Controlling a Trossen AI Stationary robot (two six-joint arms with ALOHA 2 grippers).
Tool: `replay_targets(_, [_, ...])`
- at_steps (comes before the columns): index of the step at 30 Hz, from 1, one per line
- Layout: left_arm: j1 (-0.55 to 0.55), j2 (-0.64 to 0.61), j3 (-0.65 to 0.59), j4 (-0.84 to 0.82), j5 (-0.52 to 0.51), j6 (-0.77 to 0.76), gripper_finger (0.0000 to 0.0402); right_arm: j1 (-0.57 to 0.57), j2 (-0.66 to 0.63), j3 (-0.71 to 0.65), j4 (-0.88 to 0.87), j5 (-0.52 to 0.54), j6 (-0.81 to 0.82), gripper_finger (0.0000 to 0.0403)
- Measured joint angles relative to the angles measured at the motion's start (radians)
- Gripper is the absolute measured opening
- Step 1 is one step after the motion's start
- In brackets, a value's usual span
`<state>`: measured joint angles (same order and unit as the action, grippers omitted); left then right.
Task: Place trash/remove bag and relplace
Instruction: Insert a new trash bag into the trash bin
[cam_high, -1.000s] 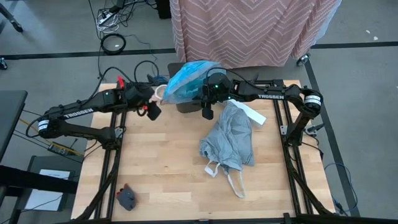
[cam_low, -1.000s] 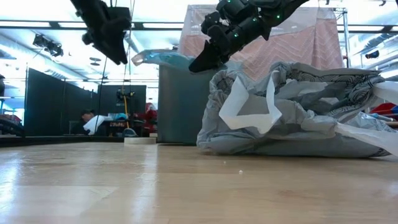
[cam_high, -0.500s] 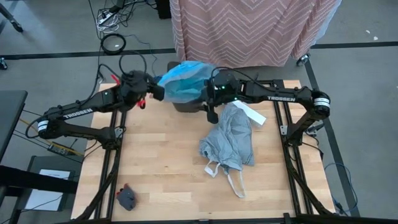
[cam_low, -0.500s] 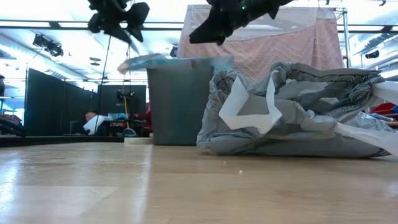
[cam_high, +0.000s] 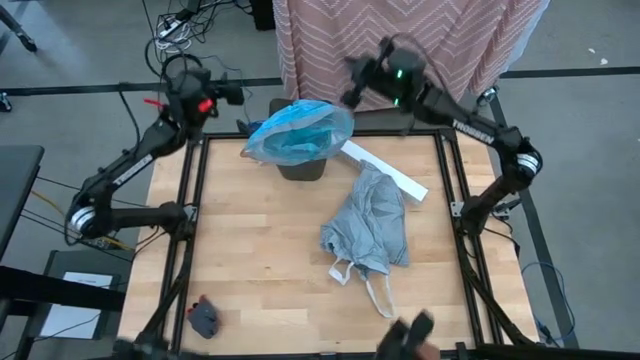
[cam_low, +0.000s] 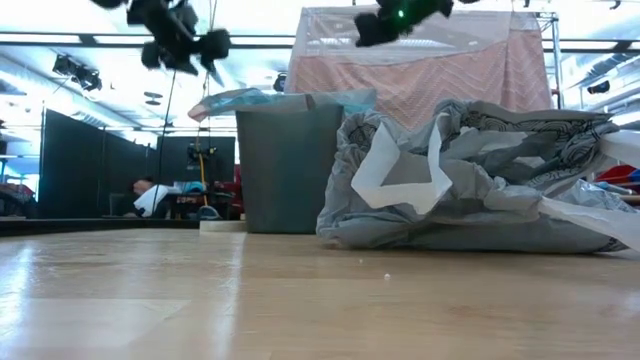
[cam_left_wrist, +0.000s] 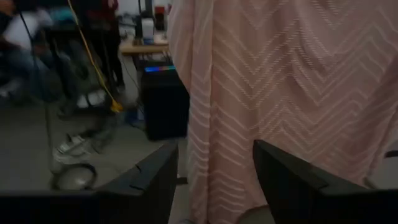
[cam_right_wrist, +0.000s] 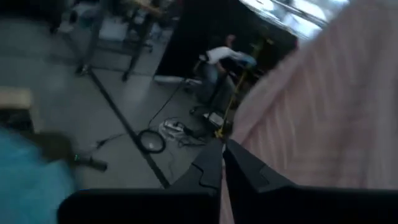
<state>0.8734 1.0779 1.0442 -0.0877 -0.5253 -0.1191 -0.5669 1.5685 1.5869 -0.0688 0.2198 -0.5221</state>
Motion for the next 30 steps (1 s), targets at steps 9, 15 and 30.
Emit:
replay_targets(9, [0.274, 0.259, 0.0, 0.148, 0.341, -0.148, 0.0149, -0.225, 0.166, 0.005, 0.006, -0.085, 0.183, 0.0001])
replay_targets(15, [0.292, 0.43, 0.0, 0.267, 0.409, -0.209, 0.0054, -0.254, 0.296, 0.015, 0.016, -0.058, 0.247, 0.0])
replay_targets(30, [0.246, 0.652, 0.001, 0.493, 0.447, -0.483, 0.0008, -0.282, 0.606, 0.305, -0.103, -0.105, 0.424, 0.0])
